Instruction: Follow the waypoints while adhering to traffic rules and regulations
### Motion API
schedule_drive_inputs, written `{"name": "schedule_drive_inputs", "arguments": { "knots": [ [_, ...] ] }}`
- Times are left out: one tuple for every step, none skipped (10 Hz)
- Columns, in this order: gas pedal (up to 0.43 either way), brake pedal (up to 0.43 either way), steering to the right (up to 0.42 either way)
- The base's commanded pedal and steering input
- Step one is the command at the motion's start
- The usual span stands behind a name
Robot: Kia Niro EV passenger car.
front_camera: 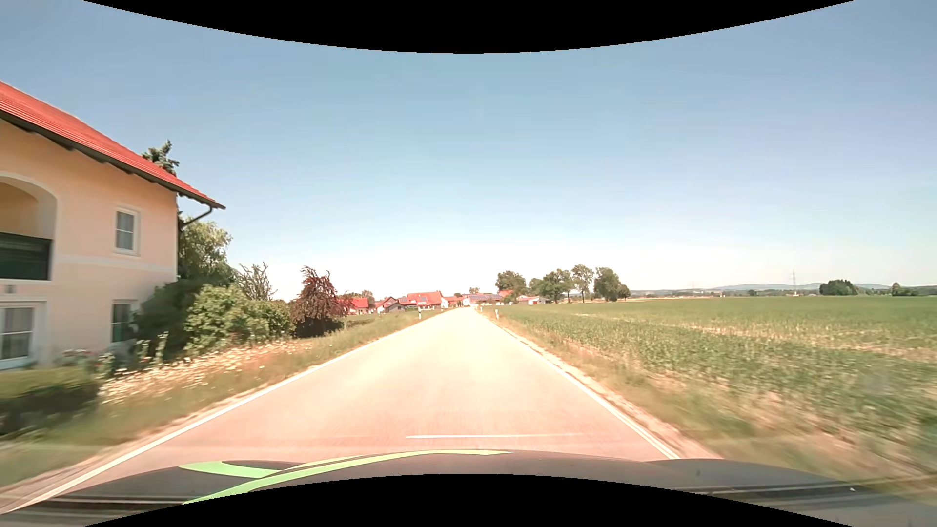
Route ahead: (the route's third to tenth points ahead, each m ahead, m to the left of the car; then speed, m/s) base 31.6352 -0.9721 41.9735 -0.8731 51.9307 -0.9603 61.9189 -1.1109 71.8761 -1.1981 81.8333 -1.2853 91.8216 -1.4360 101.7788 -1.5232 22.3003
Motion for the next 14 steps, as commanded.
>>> {"name": "schedule_drive_inputs", "arguments": {
  "knots": [
    [0.299,0.0,-0.006],
    [0.299,0.0,-0.006],
    [0.299,0.0,-0.006],
    [0.299,0.0,-0.005],
    [0.287,0.0,-0.006],
    [0.287,0.0,-0.006],
    [0.268,0.0,-0.005],
    [0.24,0.0,-0.005],
    [0.209,0.0,-0.004],
    [0.177,0.0,-0.004],
    [0.138,0.0,-0.003],
    [0.079,0.0,-0.002],
    [0.02,0.0,-0.002],
    [0.0,0.0,-0.002]
  ]
}}
